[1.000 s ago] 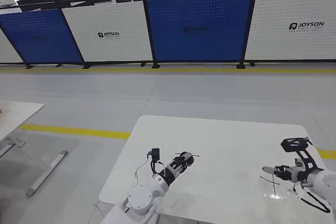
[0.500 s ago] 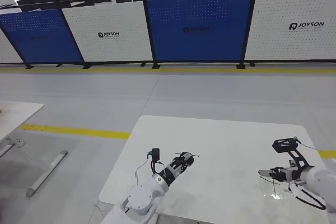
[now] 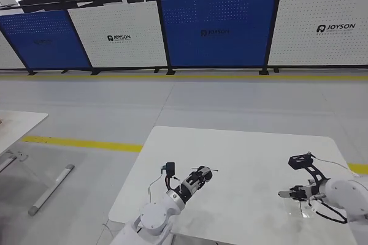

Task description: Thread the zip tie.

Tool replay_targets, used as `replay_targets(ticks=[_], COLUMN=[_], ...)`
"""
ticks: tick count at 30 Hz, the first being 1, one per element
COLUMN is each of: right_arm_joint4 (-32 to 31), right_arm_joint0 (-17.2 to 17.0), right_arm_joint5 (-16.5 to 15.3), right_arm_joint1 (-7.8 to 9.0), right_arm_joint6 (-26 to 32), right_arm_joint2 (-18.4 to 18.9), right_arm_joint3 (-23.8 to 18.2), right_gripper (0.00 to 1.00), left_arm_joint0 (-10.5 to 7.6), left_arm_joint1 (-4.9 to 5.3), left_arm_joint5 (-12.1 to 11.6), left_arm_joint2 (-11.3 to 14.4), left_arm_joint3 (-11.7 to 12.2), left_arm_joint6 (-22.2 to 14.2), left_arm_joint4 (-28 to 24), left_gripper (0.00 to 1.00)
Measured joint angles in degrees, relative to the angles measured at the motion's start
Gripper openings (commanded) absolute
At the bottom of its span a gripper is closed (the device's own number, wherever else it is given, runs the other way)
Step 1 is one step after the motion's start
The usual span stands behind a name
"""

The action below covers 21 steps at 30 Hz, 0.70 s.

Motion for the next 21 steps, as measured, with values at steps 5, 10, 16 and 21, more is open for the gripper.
replay_targets(ticks=[5,10,16,21], right_arm_joint4=[0.01,0.92,2.56,2.37], right_arm_joint0=[-0.12,-1.41,-3.26,-4.09], right_arm_joint5=[-0.16,-0.4,-1.81,-1.54], right_arm_joint1=[-0.03,0.1,0.86,1.25], right_arm_joint6=[0.0,-1.72,-0.62,0.01], right_arm_joint2=[0.14,0.73,3.71,4.61], right_arm_joint3=[-0.1,0.45,0.21,-0.37], right_gripper=[1.0,1.0,0.91,0.48], left_arm_joint0=[0.0,0.0,0.0,0.0], left_arm_joint1=[0.0,0.0,0.0,0.0], left_arm_joint5=[0.0,0.0,0.0,0.0], left_arm_joint2=[0.0,0.0,0.0,0.0], left_arm_joint3=[0.0,0.0,0.0,0.0], left_arm_joint6=[0.0,0.0,0.0,0.0], left_arm_joint4=[0.0,0.0,0.0,0.0], left_gripper=[0.0,0.0,0.0,0.0])
